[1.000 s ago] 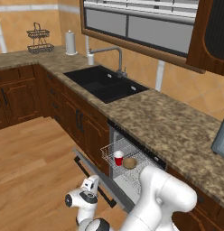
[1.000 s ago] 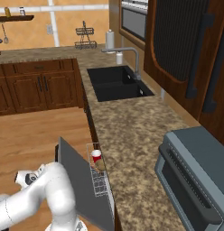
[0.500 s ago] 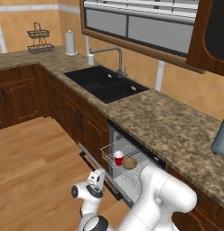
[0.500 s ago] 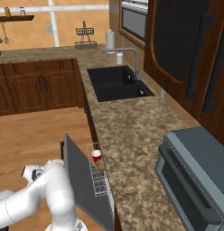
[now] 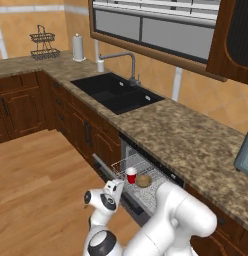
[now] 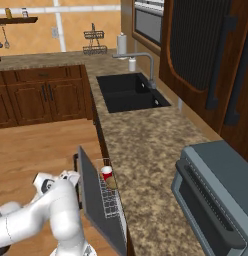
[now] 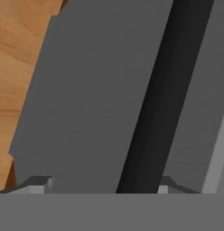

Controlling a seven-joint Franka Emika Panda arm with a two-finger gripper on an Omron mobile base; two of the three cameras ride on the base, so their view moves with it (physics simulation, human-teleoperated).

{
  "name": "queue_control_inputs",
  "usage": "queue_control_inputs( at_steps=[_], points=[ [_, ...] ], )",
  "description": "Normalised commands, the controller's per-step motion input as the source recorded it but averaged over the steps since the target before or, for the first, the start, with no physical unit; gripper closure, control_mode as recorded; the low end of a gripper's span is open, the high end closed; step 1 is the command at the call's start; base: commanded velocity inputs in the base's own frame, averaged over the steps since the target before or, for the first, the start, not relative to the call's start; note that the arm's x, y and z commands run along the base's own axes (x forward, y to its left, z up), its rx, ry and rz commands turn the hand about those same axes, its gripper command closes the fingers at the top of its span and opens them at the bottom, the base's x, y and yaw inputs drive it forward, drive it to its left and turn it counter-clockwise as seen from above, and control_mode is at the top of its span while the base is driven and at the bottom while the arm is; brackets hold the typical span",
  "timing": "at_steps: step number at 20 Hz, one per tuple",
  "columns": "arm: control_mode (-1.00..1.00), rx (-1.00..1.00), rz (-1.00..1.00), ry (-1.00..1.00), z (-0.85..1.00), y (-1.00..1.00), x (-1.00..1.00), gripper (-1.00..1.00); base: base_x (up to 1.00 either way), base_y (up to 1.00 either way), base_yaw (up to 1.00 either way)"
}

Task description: Pick up the cup and bowl from the counter, place them in the dishwasher, and close the dishwasher door.

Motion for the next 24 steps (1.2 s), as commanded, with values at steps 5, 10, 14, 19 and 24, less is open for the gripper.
queue_control_inputs(
  at_steps=[5, 10, 14, 19, 24],
  points=[
    [-1.0, -0.09, -0.28, -0.01, -0.31, -1.0, 0.26, -1.0, 0.0, 0.0, 0.0],
    [-1.0, -0.14, -0.2, -0.11, -0.64, -1.0, 0.47, -1.0, 0.0, 0.0, 0.0],
    [-1.0, -0.36, -0.24, -0.28, -0.62, -1.0, 0.34, -1.0, 0.0, 0.0, 0.0],
    [-1.0, -0.59, -0.38, -0.33, -0.66, -0.69, 0.13, -1.0, 0.0, 0.0, 0.0],
    [-1.0, -0.78, -0.47, -0.4, -0.91, -0.18, 0.06, -1.0, 0.0, 0.0, 0.0]
  ],
)
